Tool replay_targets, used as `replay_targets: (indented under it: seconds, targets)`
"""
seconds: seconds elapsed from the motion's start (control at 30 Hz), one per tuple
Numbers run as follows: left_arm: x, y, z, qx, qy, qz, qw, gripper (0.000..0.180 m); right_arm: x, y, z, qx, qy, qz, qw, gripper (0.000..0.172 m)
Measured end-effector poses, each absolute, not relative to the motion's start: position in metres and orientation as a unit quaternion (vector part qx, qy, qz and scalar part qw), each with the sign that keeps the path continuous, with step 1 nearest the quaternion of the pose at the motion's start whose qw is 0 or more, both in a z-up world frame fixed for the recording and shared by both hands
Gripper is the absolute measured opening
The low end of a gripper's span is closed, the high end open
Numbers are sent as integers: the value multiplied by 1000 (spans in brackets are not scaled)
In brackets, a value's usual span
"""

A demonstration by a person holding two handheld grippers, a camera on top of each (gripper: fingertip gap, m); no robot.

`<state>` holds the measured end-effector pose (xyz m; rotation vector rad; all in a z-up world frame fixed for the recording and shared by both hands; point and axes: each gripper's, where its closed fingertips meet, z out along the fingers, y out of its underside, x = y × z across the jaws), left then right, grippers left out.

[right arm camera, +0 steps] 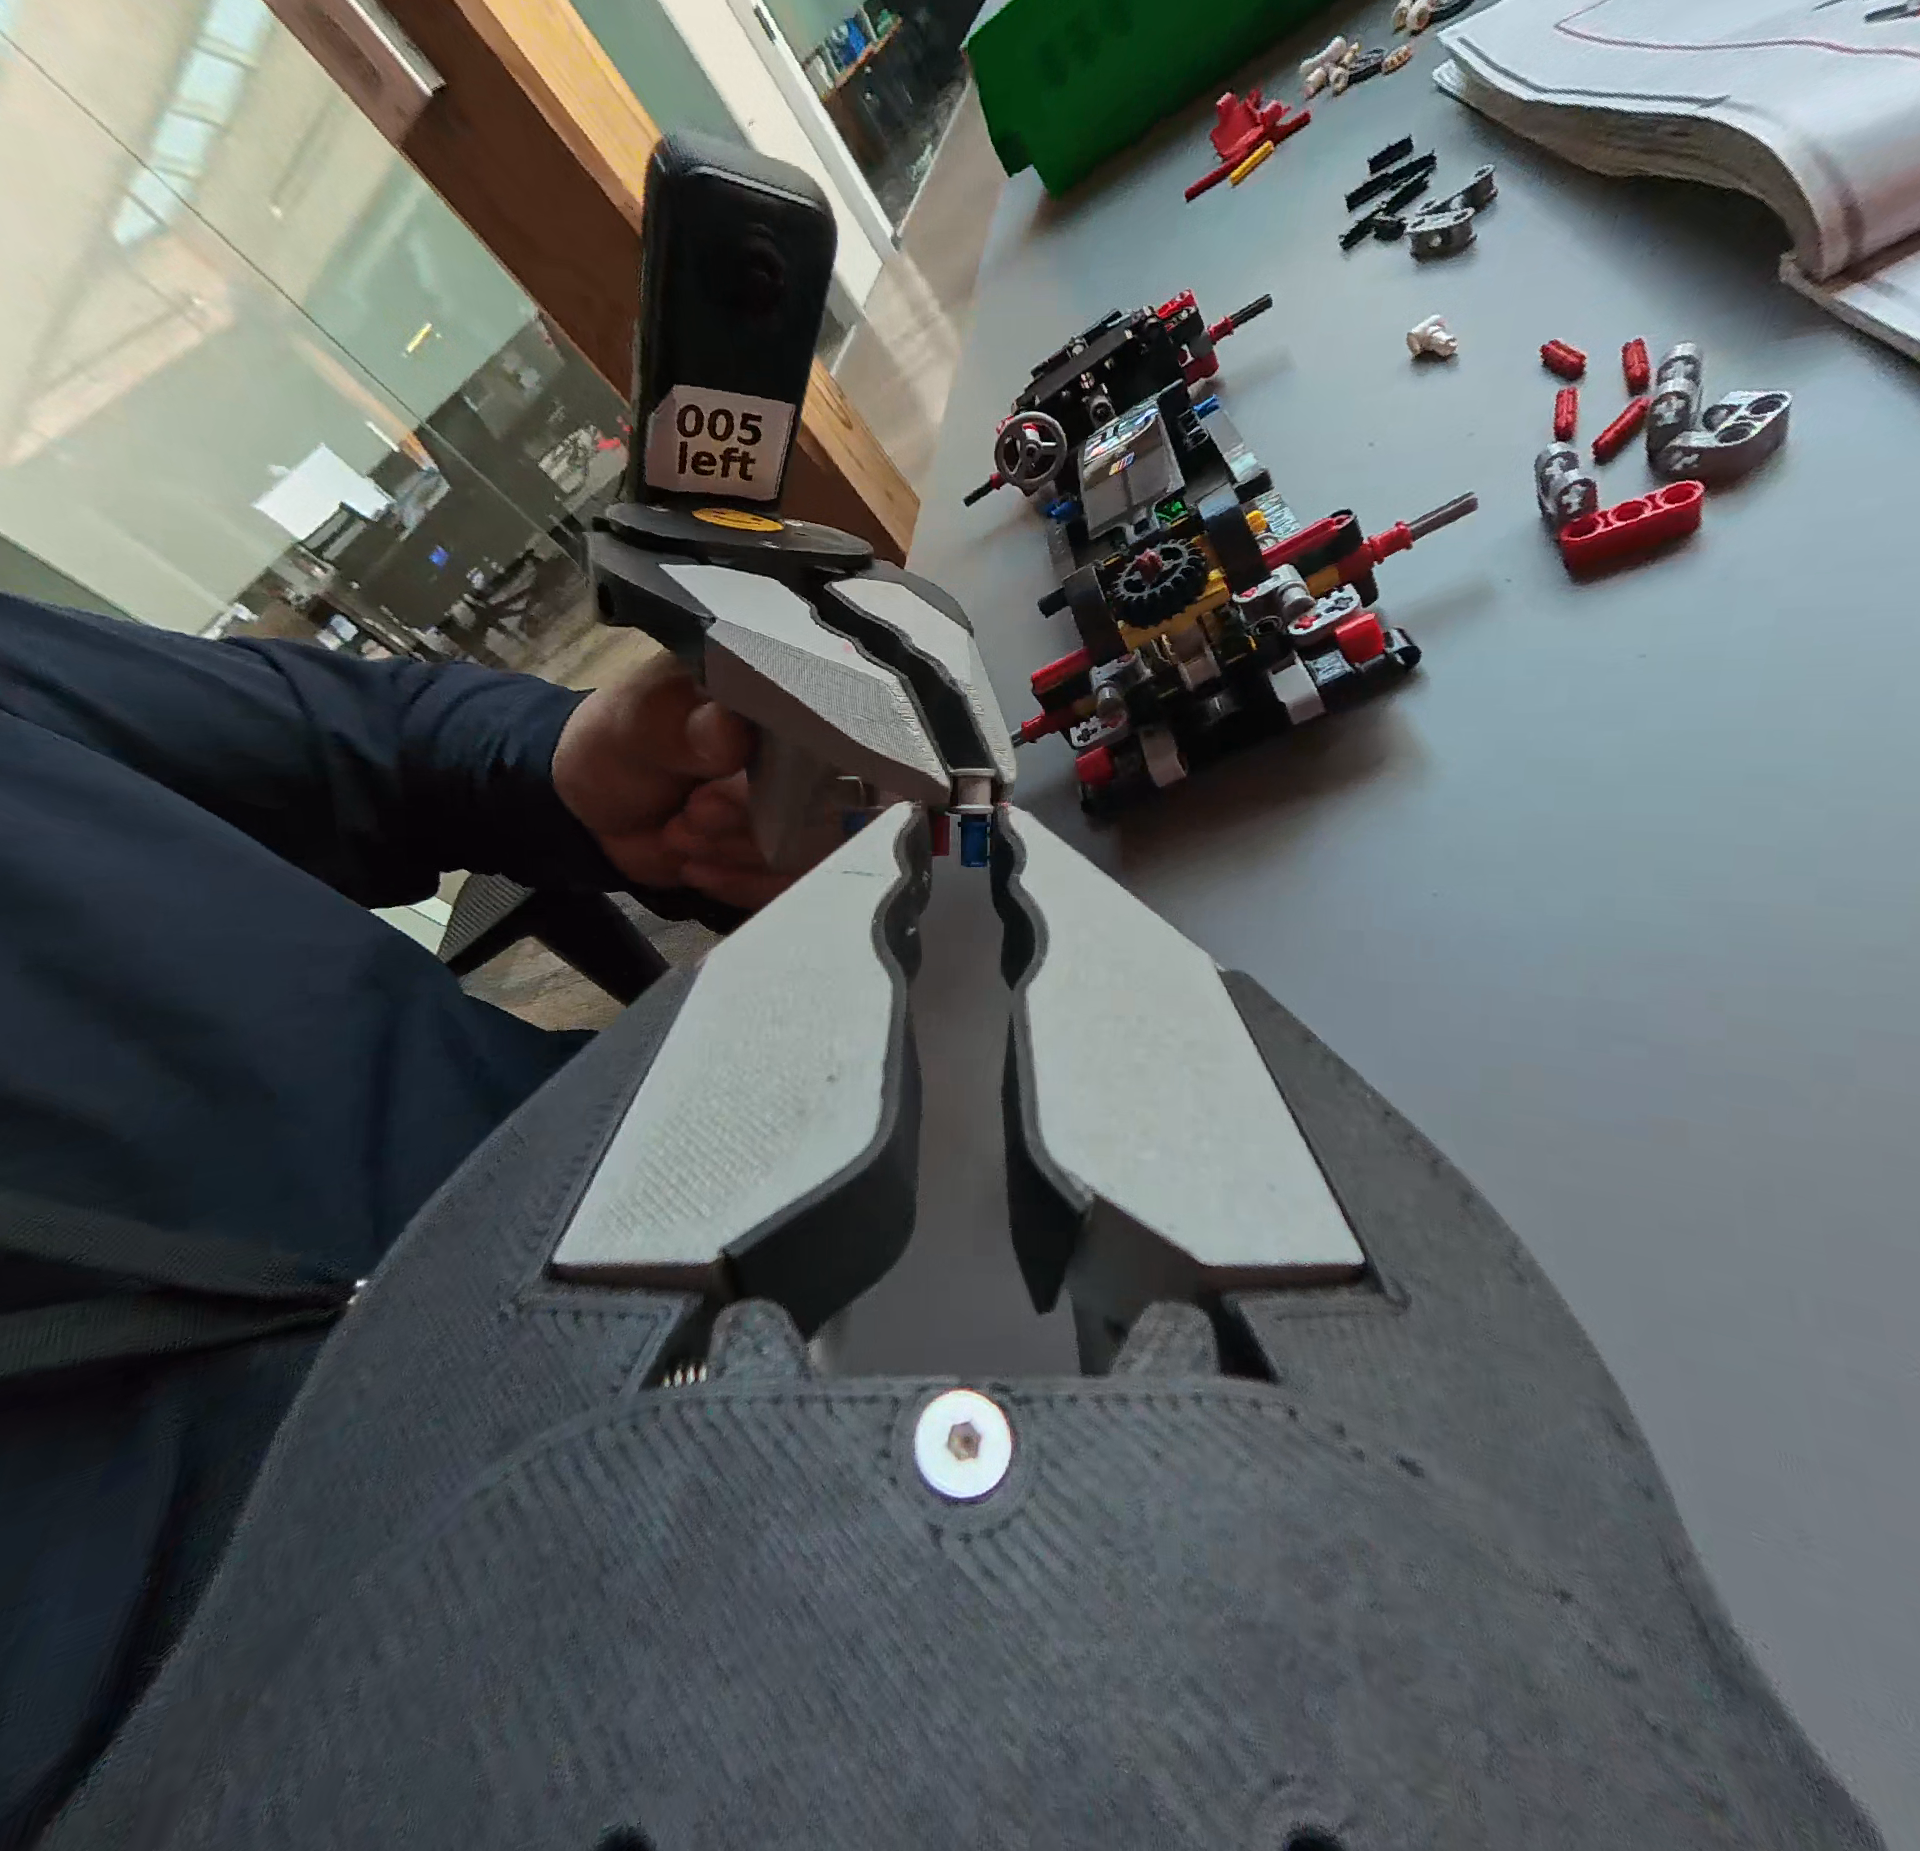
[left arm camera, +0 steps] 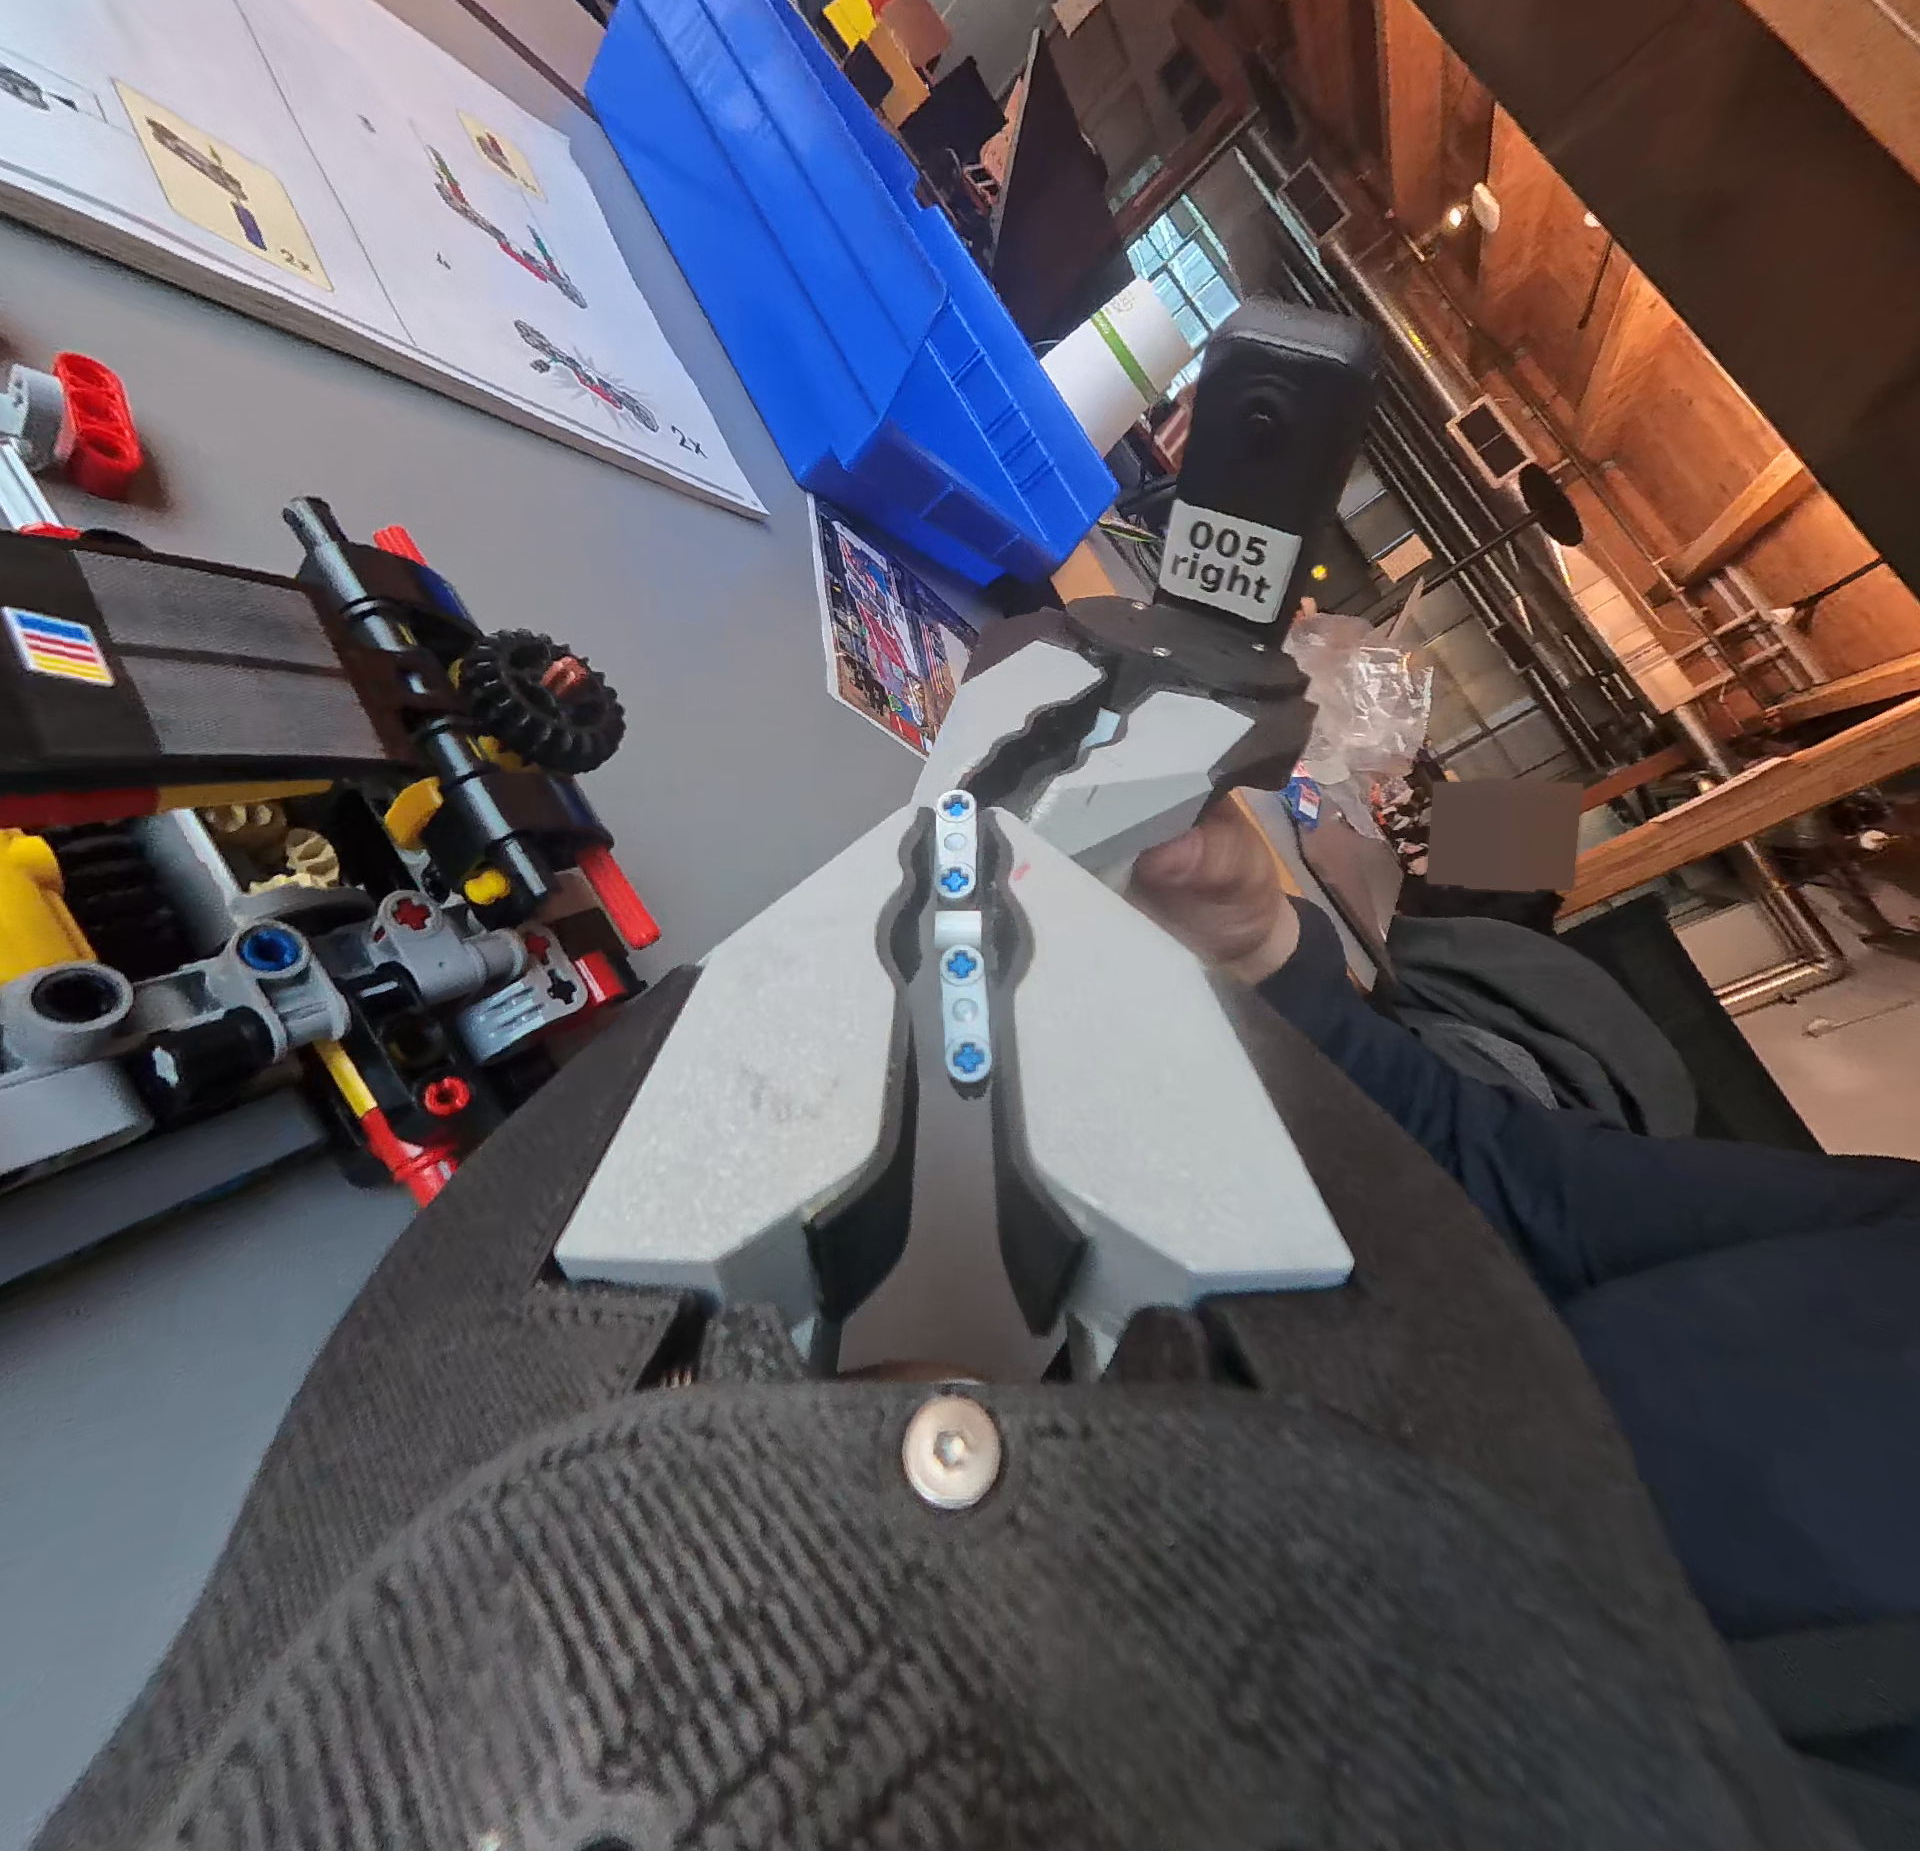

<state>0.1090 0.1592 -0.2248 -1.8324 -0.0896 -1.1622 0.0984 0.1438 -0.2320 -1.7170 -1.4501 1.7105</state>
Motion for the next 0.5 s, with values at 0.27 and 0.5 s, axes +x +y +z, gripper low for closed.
replay_targets:
  seconds: [0.27, 0.5]
  targets:
    - [110, 158, -219, -732, -29, -500, 463, 11, 102, 145, -225, -577, -530, 589, 201, 2]
    - [117, 152, -216, -732, 20, -517, 444, 11, 106, 145, -222, -553, -567, 557, 251, 1]
